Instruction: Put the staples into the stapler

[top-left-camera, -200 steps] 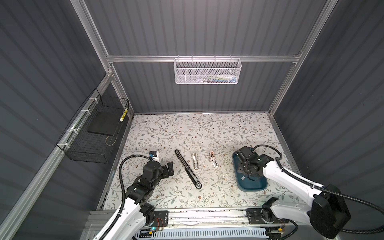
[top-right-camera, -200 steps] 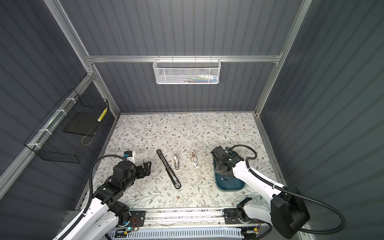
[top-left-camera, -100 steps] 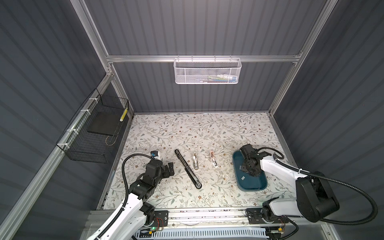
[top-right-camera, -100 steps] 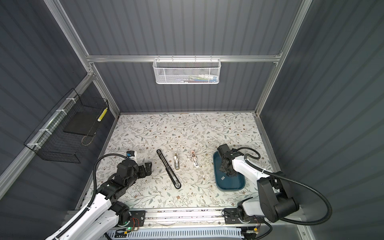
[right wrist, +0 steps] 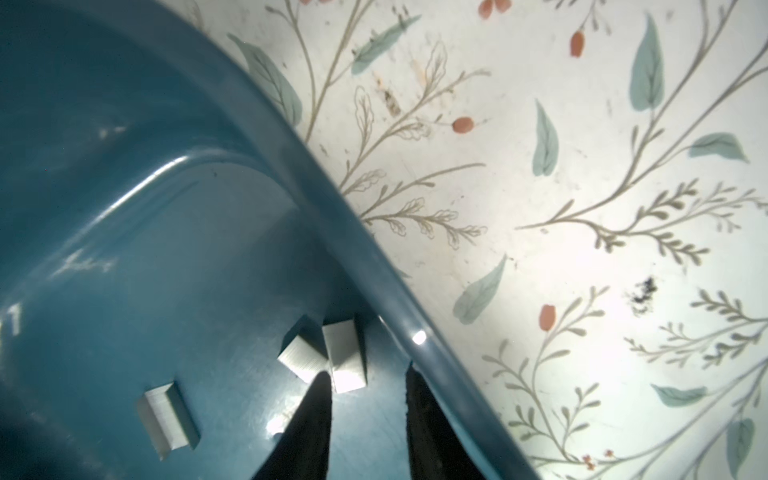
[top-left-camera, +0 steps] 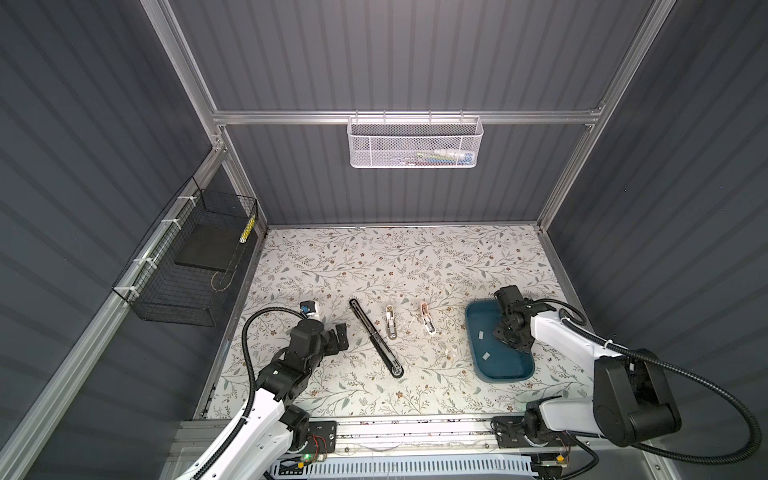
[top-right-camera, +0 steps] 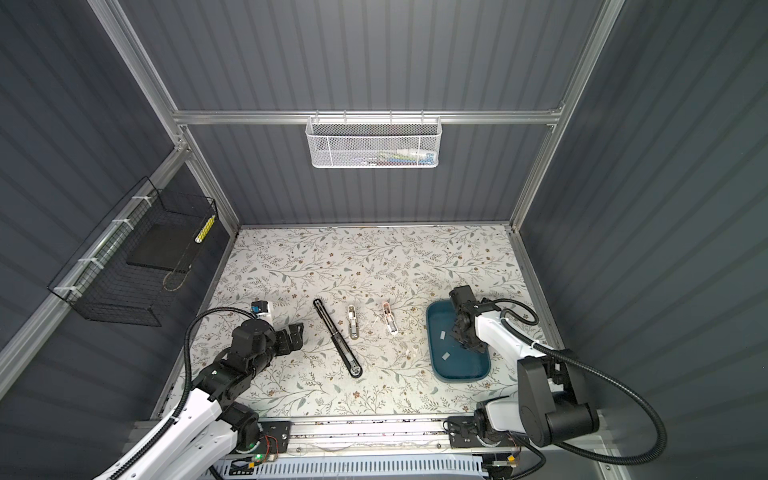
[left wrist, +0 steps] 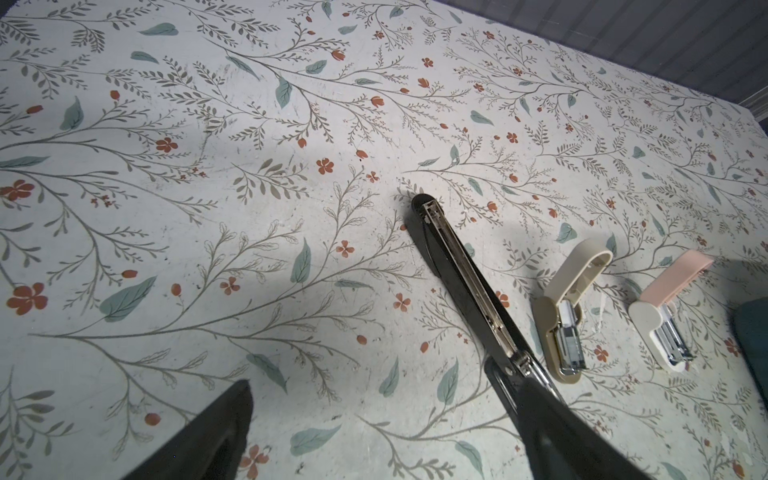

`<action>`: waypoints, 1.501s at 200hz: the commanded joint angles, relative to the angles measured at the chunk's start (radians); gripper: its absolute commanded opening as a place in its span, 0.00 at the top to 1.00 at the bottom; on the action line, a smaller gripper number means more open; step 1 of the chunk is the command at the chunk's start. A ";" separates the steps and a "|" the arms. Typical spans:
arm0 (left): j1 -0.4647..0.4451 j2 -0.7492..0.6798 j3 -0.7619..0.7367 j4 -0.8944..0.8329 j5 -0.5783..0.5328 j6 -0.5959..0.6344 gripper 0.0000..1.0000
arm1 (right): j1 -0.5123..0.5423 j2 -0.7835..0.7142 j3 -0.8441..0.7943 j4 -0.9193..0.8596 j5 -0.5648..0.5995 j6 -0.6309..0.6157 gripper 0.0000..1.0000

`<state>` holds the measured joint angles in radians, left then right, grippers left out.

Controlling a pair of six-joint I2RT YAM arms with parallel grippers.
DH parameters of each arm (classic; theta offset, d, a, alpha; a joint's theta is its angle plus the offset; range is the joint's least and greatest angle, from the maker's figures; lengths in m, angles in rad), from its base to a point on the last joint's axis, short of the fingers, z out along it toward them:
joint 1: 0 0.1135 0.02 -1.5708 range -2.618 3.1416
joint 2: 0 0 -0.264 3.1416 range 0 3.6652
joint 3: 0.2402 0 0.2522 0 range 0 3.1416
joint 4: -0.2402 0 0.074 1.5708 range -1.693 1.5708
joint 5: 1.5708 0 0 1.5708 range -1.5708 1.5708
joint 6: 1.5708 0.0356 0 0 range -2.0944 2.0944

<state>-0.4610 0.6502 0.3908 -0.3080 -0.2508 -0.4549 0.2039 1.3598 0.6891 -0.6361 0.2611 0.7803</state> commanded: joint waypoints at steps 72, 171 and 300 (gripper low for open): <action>0.004 -0.011 -0.004 0.009 0.005 0.013 0.01 | -0.033 0.061 0.045 -0.017 -0.034 -0.013 0.68; 0.004 -0.020 -0.007 0.011 0.014 0.016 0.01 | -0.043 0.165 0.105 -0.001 -0.069 -0.042 0.75; 0.003 -0.023 -0.009 0.010 0.021 0.015 0.01 | -0.063 0.208 0.136 -0.013 -0.095 -0.101 0.71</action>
<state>-0.4610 0.6384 0.3904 -0.3054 -0.2424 -0.4545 0.1497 1.5467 0.8154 -0.6182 0.1783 0.6960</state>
